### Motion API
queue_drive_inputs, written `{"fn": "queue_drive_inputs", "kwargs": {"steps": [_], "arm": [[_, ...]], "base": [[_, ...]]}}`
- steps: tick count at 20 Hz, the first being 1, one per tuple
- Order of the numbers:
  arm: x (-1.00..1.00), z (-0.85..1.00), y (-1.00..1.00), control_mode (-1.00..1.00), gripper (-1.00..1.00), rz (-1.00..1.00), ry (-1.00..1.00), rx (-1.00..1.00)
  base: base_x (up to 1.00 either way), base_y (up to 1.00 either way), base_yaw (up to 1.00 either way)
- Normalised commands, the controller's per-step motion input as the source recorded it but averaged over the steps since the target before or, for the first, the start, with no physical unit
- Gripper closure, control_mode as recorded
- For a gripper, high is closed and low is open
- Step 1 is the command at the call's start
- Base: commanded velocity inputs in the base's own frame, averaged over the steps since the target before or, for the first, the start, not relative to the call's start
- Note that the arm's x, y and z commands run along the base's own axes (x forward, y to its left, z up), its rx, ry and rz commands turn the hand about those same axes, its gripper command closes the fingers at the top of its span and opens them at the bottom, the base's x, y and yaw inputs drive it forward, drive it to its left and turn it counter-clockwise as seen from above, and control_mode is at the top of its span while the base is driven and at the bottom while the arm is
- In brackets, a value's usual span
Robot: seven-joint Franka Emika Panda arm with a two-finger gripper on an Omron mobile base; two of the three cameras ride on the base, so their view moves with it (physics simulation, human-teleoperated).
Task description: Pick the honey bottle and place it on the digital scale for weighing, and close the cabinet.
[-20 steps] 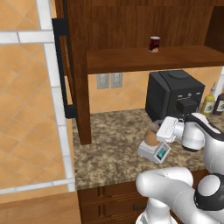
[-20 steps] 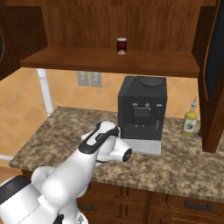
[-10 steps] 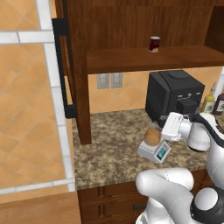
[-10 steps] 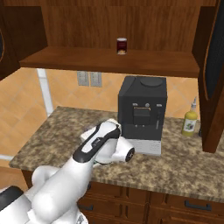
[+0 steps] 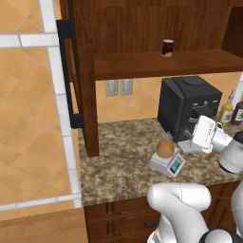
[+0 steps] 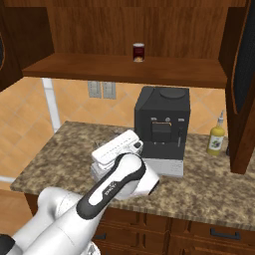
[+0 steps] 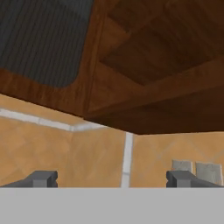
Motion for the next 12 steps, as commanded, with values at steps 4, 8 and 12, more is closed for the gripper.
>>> {"fn": "queue_drive_inputs", "kwargs": {"steps": [4, 8, 12], "arm": [[-0.35, 0.68, -0.77, -1.0, -1.0, 0.0, -0.04, 0.35], [-0.39, 0.62, -0.94, -1.0, -1.0, 0.0, -0.2, 0.3], [-0.39, 0.55, -0.8, -1.0, -1.0, -0.05, -0.21, 0.29]], "base": [[0.0, 0.0, 0.0], [0.0, 0.0, 0.0], [0.0, 0.0, 0.0]]}}
